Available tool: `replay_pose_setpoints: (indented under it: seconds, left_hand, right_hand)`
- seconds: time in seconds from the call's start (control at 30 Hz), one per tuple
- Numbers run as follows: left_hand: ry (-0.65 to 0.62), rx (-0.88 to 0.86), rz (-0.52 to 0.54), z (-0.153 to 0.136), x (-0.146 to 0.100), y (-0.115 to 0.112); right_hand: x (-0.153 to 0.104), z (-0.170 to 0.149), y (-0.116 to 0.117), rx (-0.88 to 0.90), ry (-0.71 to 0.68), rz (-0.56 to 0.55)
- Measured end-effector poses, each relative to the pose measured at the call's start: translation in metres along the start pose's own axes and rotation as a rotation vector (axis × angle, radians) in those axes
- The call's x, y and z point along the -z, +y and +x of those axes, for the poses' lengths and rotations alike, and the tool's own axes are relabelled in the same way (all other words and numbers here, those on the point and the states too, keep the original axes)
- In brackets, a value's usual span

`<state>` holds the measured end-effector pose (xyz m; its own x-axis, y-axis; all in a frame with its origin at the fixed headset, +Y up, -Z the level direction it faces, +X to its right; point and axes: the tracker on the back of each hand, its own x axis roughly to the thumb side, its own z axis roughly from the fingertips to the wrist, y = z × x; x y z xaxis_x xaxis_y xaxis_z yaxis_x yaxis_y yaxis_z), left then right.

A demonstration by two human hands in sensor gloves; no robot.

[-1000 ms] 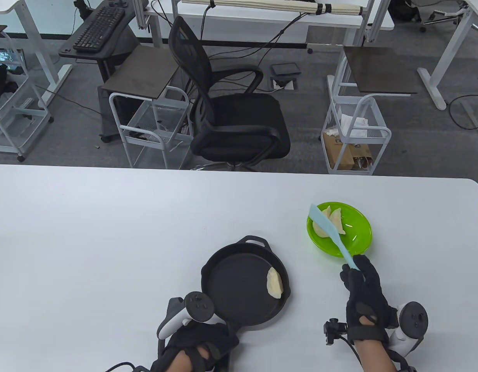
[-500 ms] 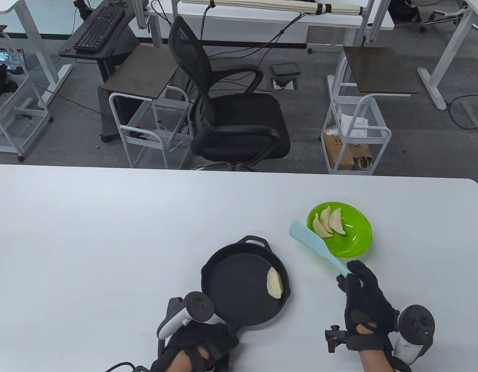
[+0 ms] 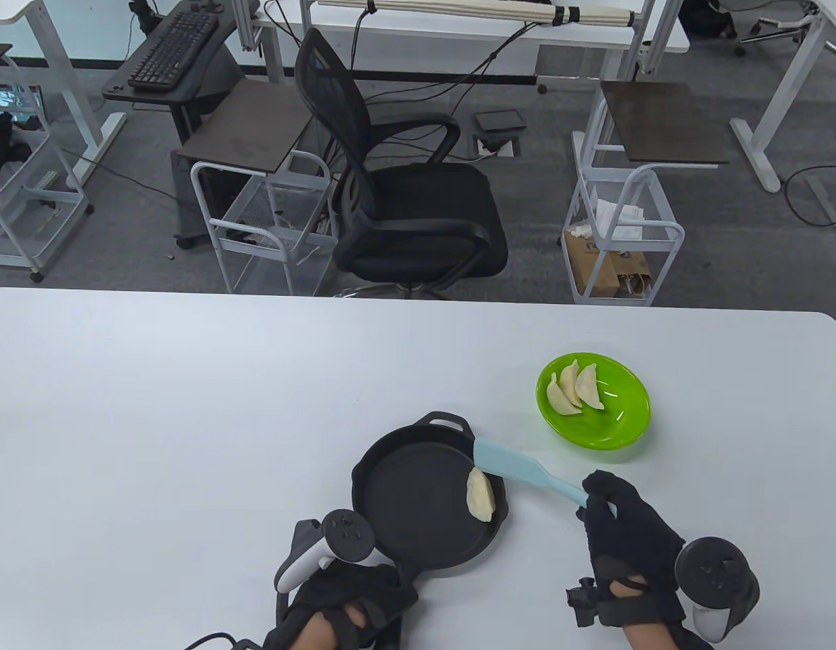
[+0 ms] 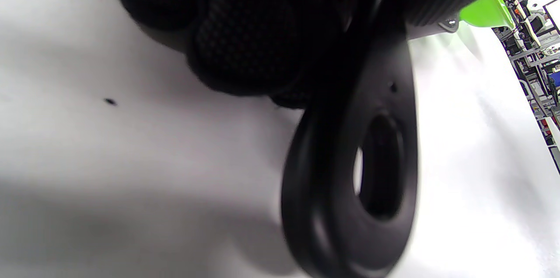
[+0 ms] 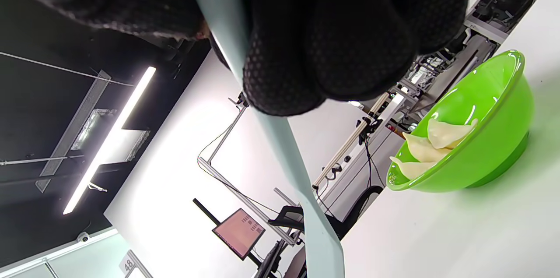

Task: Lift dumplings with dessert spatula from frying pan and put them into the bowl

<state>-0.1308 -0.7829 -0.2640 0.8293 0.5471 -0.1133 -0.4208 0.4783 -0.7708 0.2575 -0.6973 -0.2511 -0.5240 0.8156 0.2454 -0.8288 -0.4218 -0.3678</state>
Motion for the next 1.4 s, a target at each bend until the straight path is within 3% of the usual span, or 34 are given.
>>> replay_pose_setpoints:
  seconds: [0.27,0.77,0.97,1.13,1.4]
  left_hand:
    - [0.0,-0.002,-0.001,0.0,0.0,0.0]
    - [0.001,-0.001,0.001,0.0,0.0,0.0]
    - [0.002,0.0,0.001,0.0,0.0,0.0]
    - [0.003,0.0,0.0,0.0,0.0,0.0]
    - [0.004,0.001,0.001,0.0,0.0,0.0]
  right_hand:
    - [-0.001,0.005,-0.007,-0.078,-0.046,-0.034]
    - [0.0,0.011,-0.004,-0.184,-0.176,0.02]
    - [0.003,0.008,0.002,-0.133,-0.196,0.112]
    - [0.011,0.0,0.007,-0.123,-0.172,0.293]
    - [0.017,-0.011,0.014,-0.032,-0.189,0.378]
